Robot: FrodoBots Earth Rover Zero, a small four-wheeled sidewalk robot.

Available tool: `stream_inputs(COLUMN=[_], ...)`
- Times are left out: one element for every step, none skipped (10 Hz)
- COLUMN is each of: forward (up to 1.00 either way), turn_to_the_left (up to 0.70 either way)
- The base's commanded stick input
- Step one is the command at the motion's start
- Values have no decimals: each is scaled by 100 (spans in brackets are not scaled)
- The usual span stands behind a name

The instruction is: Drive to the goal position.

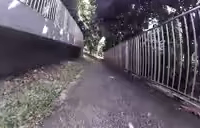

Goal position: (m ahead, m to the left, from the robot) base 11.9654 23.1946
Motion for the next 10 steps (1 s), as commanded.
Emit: stream_inputs(forward=[100, 100, 100, 100, 100, 100, 100, 100, 100, 100], turn_to_the_left=[0, 0, 0, 0, 0, 0, 0, 0, 0, 0])
